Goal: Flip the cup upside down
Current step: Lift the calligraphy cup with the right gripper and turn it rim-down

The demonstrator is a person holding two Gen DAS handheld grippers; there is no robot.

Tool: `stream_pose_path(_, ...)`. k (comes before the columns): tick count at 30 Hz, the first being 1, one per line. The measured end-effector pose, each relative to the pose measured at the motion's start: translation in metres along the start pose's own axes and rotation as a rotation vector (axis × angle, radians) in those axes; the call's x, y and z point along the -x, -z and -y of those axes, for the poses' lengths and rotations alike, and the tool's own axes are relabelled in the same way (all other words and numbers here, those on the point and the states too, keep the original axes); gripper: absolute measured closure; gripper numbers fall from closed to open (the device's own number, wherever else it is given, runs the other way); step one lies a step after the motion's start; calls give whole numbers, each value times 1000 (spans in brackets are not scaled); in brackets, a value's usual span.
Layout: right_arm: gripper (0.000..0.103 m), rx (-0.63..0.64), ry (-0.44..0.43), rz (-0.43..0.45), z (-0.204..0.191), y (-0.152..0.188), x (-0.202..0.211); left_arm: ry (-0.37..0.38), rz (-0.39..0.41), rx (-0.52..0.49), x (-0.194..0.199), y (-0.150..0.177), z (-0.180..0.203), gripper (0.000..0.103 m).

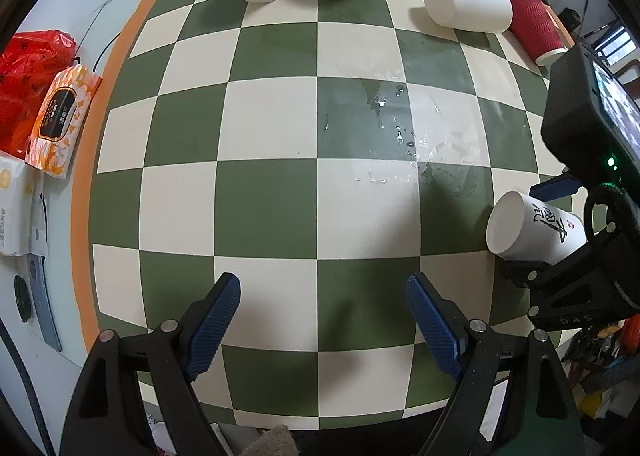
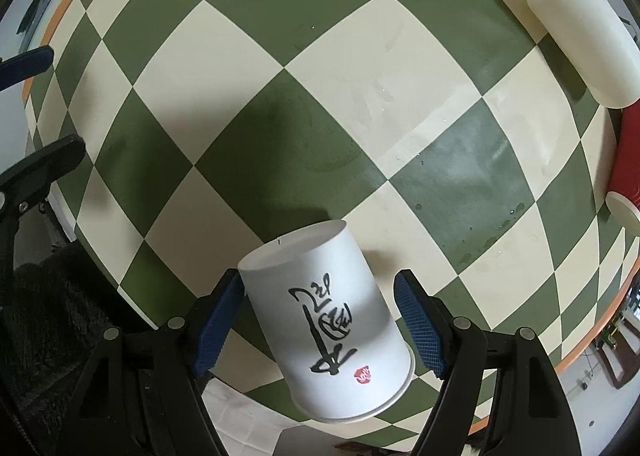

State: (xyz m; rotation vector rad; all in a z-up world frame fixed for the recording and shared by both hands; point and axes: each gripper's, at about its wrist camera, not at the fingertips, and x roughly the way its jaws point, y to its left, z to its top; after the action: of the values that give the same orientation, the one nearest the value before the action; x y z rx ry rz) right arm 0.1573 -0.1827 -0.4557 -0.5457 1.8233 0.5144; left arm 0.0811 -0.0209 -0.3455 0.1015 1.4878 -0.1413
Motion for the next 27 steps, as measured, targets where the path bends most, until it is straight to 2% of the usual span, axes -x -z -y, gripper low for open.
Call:
stream_pose_path(2, 32, 1, 4, -4, -2, -9, 5, 0, -2, 3, -1, -1, 0, 18)
stream_pose_path(6, 35, -3, 0, 15, -6, -8, 7, 1, 0, 4, -3, -2, 1, 18)
stream_pose_path(12, 35, -48, -22, 103, -8, 1, 23, 17, -9, 8, -4, -3, 0, 18)
stream_pose_path(15, 35, -104, -42, 172, -3, 10, 39, 33, -19, 16, -6, -4, -1, 18)
stream_pose_path(20, 35, -254, -83, 348, 11, 33, 65, 45, -26, 23, -10, -10, 0, 18)
stream_pose_path(24, 35, -396, -129, 520, 20, 56, 63, 43, -28, 17, -11, -15, 4, 18)
stream_pose_path(27, 35, -454, -129, 609, 24, 65, 56, 35, -30, 6, -12, -16, 8, 18)
